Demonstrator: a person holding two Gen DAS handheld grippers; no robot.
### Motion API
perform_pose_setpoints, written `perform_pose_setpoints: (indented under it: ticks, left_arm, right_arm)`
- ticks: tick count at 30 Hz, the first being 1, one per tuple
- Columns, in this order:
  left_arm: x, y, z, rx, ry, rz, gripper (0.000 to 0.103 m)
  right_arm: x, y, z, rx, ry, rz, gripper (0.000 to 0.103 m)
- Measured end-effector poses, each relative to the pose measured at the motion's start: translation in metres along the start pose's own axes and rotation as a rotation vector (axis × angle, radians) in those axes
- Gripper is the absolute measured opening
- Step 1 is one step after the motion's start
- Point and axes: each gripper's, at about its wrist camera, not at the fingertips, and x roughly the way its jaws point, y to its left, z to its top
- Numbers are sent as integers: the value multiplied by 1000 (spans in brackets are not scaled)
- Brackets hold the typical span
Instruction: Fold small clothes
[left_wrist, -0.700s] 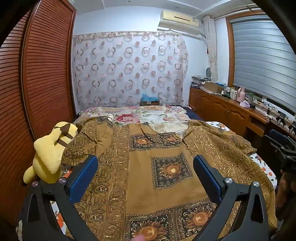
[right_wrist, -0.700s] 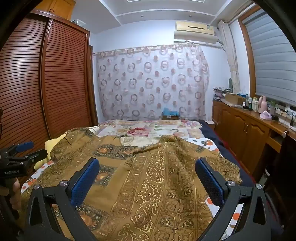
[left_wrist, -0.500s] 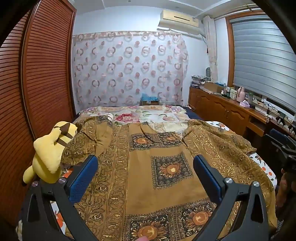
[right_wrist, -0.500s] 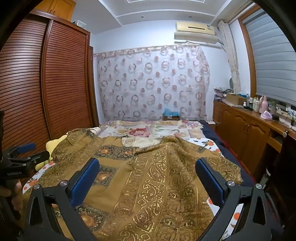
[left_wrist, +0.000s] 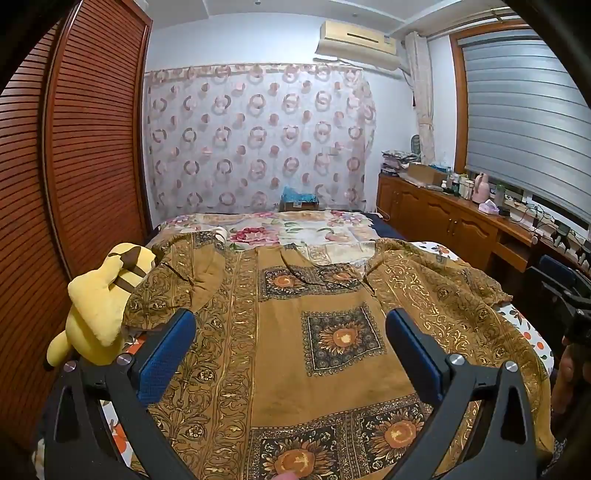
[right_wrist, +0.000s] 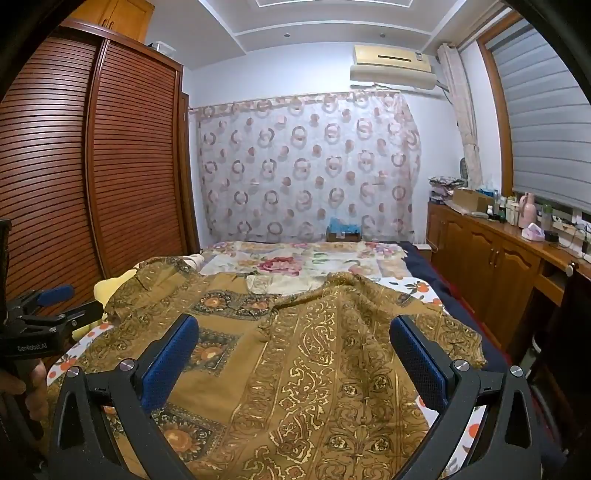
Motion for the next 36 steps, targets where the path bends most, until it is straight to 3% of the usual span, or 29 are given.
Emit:
perform_pose_setpoints:
  ticks: [36]
  left_arm:
    - [0, 0, 0, 13, -13, 6, 103]
  right_arm:
    - [-1, 0, 0, 2, -1, 7, 103]
